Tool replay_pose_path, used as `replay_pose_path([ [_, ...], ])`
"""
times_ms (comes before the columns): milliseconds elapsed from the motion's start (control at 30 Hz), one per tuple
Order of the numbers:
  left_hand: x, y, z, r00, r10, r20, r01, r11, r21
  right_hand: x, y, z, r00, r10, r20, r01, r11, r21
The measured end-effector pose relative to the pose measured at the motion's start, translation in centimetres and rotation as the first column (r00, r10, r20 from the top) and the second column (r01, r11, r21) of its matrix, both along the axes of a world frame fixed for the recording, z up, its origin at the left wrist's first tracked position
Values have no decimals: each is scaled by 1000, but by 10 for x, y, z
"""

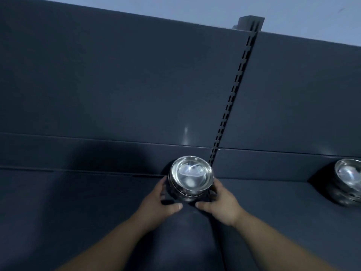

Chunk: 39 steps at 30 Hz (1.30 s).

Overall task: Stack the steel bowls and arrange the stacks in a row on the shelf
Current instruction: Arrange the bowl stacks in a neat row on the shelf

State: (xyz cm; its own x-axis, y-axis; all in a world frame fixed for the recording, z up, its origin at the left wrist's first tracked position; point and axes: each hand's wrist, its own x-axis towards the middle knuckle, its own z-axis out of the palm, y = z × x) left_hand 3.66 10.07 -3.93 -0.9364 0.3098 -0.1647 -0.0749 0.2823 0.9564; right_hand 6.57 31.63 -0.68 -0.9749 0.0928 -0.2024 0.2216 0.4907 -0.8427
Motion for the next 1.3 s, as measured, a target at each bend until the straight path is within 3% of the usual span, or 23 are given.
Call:
replay_pose_path([
  [200, -11, 7, -4, 1000, -27, 16, 24, 990, 141, 2, -7, -2, 1000, -17, -16, 15, 992, -124],
  [600, 16, 67, 11, 996, -83, -12, 84, 981, 177, 41, 44, -4, 979, -182, -91, 157, 961, -227],
  [867, 54, 175, 25, 983, -177, -43, 182, 969, 164, 92, 148, 6, 957, -261, -126, 216, 931, -295],
  [1300, 156, 374, 20, 997, -53, -61, 55, 997, 47, 171, 357, 0, 977, -181, -111, 156, 967, -203],
])
